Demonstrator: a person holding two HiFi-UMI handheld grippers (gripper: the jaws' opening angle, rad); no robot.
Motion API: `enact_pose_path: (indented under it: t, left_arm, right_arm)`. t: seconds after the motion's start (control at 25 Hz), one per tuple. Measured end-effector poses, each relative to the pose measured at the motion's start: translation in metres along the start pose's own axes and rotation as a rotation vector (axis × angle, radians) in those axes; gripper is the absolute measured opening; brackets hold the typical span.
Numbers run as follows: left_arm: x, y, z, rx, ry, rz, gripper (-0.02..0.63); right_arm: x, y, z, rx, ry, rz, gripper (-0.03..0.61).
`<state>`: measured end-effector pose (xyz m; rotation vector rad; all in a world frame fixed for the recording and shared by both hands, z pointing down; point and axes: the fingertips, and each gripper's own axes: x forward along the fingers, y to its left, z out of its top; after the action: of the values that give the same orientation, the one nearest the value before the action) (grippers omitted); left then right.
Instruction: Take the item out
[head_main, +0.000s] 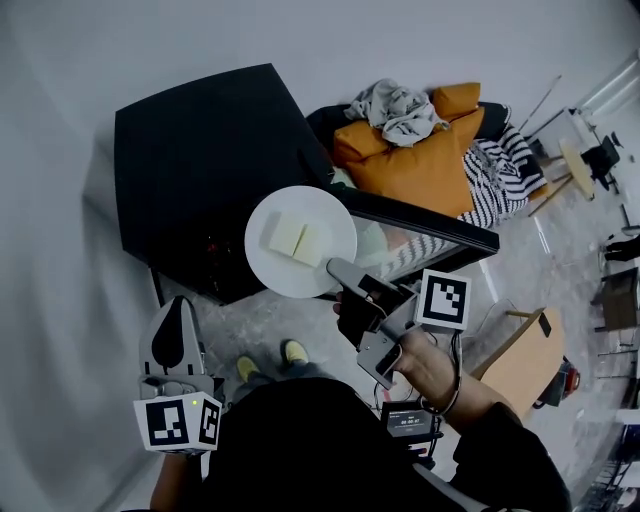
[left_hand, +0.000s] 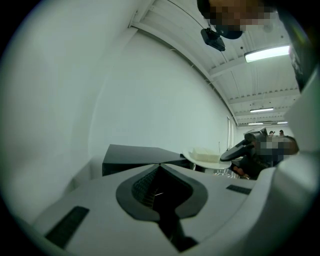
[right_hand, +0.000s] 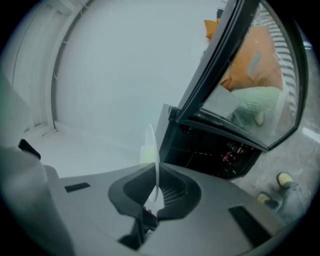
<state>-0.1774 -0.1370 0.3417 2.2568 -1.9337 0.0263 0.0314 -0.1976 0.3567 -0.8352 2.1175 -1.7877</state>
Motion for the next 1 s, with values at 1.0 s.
enact_pose_path:
  t: [1.0]
  left_arm:
    - [0.0009,-0.0046,0.0064,-0.008,0.01,0.013,0.009]
  right_arm:
    - [0.0011,-0.0002,-0.0019,0.022,0.01,0.005,0.017]
